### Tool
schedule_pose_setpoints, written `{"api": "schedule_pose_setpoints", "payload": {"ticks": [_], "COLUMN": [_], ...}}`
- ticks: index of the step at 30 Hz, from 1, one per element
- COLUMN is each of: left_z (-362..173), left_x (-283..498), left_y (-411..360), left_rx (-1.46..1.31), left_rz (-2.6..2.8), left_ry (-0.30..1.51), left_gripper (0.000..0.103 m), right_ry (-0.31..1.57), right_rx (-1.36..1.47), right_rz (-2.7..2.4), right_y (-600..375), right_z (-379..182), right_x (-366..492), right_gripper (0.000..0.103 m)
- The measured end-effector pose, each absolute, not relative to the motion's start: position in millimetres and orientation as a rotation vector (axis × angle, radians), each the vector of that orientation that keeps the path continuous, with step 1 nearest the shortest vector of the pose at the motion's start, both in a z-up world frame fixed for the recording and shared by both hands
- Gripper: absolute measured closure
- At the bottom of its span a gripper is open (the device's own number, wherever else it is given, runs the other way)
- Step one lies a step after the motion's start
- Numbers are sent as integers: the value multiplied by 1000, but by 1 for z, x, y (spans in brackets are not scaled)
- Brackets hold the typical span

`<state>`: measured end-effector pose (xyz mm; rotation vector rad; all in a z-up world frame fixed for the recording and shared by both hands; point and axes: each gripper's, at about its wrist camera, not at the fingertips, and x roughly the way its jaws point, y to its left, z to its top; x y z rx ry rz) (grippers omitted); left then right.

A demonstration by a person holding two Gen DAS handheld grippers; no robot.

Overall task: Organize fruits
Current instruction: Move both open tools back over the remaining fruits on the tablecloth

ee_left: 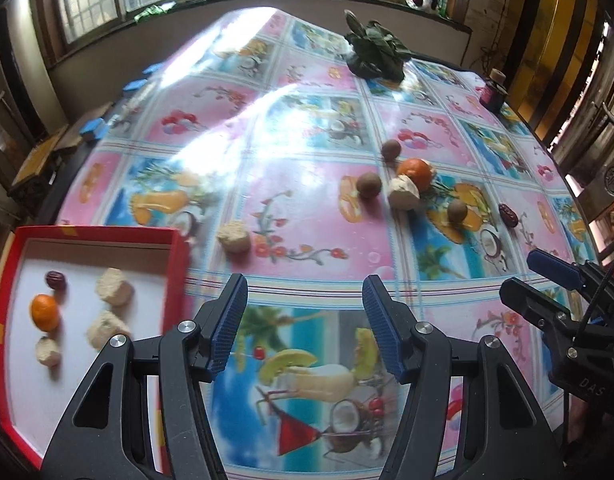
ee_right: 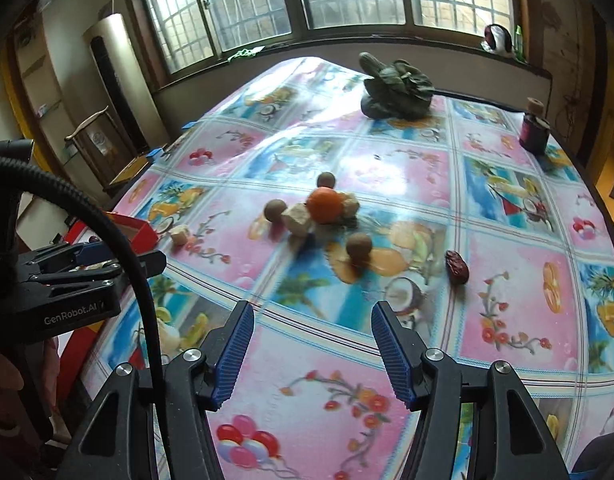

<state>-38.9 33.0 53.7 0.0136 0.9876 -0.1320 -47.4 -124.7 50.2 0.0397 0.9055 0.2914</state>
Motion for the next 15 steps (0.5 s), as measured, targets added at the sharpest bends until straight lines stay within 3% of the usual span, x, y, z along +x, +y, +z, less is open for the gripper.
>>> {"api": "schedule_pose_setpoints", "payload": {"ticks": [15], "left_z": [31], "left_x": [40], "left_y": [-6], "left_rx": [168], "left_rz": [-300], "left_ry": [1068], "left_gripper": [43], "right_ry": [929], "right_rx": [75], "right_rz": [275], "right_y": [-153], "right_z": [36], "right_x": [-23], "right_gripper": [44]}}
